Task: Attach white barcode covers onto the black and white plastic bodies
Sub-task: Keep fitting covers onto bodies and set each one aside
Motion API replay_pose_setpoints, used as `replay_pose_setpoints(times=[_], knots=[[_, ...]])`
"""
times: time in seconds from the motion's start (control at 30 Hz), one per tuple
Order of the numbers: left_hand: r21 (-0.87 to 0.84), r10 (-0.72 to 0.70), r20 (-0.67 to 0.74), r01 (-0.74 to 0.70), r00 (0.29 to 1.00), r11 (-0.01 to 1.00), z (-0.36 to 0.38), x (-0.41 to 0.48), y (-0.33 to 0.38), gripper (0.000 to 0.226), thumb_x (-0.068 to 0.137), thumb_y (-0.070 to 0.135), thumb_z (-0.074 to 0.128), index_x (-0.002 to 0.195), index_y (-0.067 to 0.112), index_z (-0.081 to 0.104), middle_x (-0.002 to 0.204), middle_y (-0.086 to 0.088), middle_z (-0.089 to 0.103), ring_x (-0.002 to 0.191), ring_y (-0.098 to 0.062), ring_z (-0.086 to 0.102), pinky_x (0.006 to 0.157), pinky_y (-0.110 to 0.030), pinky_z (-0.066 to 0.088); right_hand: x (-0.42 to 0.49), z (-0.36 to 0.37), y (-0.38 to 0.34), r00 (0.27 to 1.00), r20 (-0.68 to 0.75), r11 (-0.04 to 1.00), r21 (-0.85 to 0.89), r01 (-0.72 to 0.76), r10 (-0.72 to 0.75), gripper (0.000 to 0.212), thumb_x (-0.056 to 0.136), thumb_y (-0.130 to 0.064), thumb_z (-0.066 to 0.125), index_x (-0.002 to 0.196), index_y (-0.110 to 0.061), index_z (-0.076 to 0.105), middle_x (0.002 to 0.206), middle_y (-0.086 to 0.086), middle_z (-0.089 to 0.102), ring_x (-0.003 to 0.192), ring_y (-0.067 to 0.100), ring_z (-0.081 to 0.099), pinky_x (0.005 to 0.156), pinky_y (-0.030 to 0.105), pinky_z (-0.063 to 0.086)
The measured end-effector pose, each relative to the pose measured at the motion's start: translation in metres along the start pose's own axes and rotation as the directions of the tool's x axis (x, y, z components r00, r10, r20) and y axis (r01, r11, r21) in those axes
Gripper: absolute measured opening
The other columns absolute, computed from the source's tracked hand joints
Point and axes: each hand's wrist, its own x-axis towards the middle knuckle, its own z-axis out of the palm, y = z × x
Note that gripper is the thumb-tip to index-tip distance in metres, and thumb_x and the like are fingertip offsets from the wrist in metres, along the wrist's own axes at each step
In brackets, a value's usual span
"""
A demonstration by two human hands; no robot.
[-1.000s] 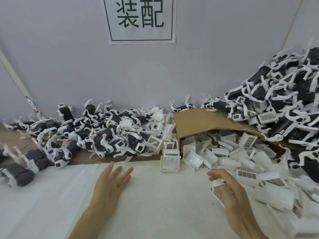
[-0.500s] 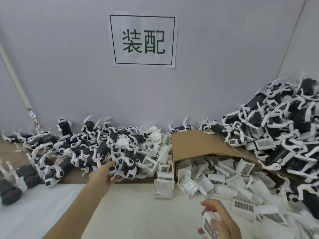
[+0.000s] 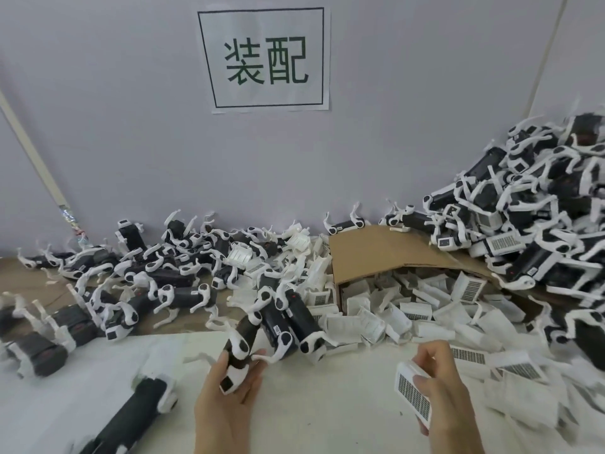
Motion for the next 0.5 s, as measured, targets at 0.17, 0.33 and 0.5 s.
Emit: replay_pose_setpoints(times=[0.17,0.33,0.5], knots=[[0.068,0.052,-0.031,-0.05,0.998,0.996,0.002,-0.002,-0.003,0.023,0.102,0.028,0.047,0.105,0.015,0.066,0.089,-0.012,0.076,0.075,-0.02,0.072,0.073,-0.031,0.042,-0.002,0.0,0.0,0.992,0.081,0.986,-0.124,0.108,-0.099,0.015,0.086,-0.025,0.059,0.09,-0.034,0.047,0.082,-0.006,0.066,0.054,0.011,0.054,0.053,0.023,0.044],[0.398,0.49,0.018,-0.456,0.871,0.796,0.005,-0.013,-0.014,0.04,0.094,-0.001,0.063,0.111,0.035,0.056,0.1,0.001,0.071,0.083,-0.011,0.071,0.072,-0.024,0.052,-0.001,0.004,0.01,0.985,0.096,0.946,-0.279,0.164,-0.143,0.044,0.079,-0.007,0.078,0.102,-0.033,0.051,0.092,-0.023,0.065,0.083,0.002,0.061,0.064,0.01,0.044],[0.556,0.686,0.283,-0.697,0.67,0.452,0.005,-0.024,-0.013,0.065,0.084,0.002,0.071,0.115,0.053,0.047,0.11,0.021,0.067,0.103,-0.004,0.065,0.084,-0.027,0.052,-0.003,0.007,0.009,0.974,0.124,0.938,-0.271,0.215,-0.188,0.041,0.079,-0.01,0.081,0.095,-0.039,0.056,0.089,-0.019,0.066,0.076,0.006,0.06,0.061,0.011,0.044]])
